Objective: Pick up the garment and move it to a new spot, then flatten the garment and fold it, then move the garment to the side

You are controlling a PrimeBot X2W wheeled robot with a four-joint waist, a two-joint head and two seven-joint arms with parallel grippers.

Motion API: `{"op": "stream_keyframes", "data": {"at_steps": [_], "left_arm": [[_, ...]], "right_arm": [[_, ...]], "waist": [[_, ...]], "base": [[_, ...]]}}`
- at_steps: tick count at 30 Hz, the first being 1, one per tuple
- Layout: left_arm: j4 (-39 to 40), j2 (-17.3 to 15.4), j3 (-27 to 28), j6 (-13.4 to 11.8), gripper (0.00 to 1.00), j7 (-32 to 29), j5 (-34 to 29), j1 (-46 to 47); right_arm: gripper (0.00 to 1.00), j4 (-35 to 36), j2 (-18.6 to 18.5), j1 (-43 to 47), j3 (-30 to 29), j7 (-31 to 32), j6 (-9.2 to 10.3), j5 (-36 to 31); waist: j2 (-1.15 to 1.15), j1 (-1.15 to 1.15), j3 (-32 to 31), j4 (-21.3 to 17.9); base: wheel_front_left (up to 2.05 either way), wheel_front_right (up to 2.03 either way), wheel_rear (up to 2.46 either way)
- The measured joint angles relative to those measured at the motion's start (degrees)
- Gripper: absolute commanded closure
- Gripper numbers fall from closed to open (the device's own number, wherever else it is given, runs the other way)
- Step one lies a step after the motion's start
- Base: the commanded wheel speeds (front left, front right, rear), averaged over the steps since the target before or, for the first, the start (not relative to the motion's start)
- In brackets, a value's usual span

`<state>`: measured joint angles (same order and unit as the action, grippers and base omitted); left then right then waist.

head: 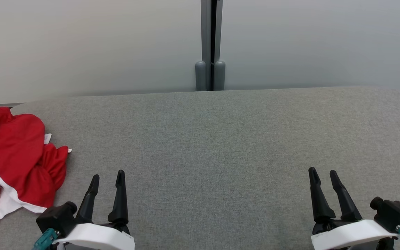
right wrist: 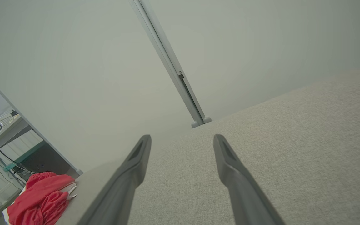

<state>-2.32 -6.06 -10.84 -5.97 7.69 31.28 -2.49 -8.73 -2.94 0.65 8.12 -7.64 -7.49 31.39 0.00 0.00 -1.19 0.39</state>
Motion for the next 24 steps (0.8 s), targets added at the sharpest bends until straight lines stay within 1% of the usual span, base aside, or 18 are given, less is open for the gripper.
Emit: {"op": "stream_keyframes", "data": {"at_steps": [16,24], "left_arm": [[0.49,-0.16,-2.08,-0.47,0.0,2.42,-9.18,-0.86],[-0.24,-0.41,-3.39,0.16,0.0,3.39,-13.68,-1.65]], "right_arm": [[0.0,-0.96,-0.12,0.57,1.35,-2.29,0.0,-9.8],[0.0,-1.11,-0.09,0.83,1.92,-3.3,0.0,-13.86]], "waist": [[0.0,0.0,-0.34,-0.24],[0.0,0.0,-0.57,-0.29]], "base": [[0.0,0.0,0.0],[0.0,0.0,0.0]]}}
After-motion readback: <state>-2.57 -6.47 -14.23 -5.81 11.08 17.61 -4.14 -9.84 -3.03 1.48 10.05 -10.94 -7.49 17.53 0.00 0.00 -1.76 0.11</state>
